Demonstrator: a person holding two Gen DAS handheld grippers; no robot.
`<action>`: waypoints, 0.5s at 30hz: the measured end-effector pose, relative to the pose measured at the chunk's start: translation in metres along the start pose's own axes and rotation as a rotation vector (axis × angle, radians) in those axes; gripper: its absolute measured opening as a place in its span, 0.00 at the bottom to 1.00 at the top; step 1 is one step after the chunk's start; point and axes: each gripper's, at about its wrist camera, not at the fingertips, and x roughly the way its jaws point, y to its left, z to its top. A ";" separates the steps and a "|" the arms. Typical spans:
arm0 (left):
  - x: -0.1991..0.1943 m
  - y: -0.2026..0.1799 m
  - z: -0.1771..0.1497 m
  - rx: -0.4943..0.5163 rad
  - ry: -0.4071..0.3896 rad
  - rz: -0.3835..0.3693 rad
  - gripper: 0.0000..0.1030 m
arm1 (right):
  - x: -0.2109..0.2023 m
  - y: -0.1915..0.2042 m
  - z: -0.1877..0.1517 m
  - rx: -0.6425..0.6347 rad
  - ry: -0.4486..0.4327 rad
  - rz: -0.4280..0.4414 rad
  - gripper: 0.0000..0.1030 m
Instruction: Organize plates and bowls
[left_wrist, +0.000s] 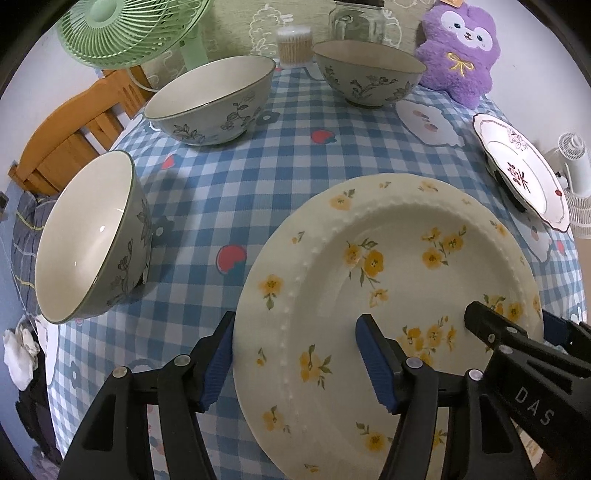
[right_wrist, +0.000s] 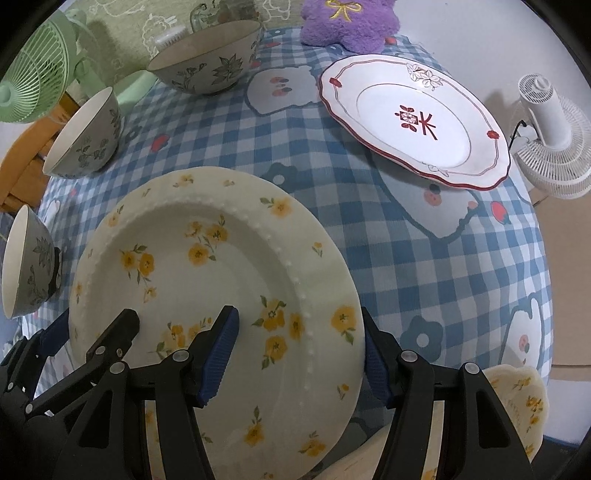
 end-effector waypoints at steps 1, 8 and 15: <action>0.000 0.000 0.000 0.001 -0.002 0.002 0.63 | 0.000 0.000 0.000 0.001 0.000 -0.004 0.64; -0.004 0.001 0.001 -0.012 -0.022 -0.004 0.61 | -0.004 0.001 -0.002 0.031 0.014 -0.007 0.64; -0.010 0.002 -0.002 0.014 -0.027 -0.019 0.61 | -0.015 0.002 -0.007 0.042 0.006 -0.031 0.64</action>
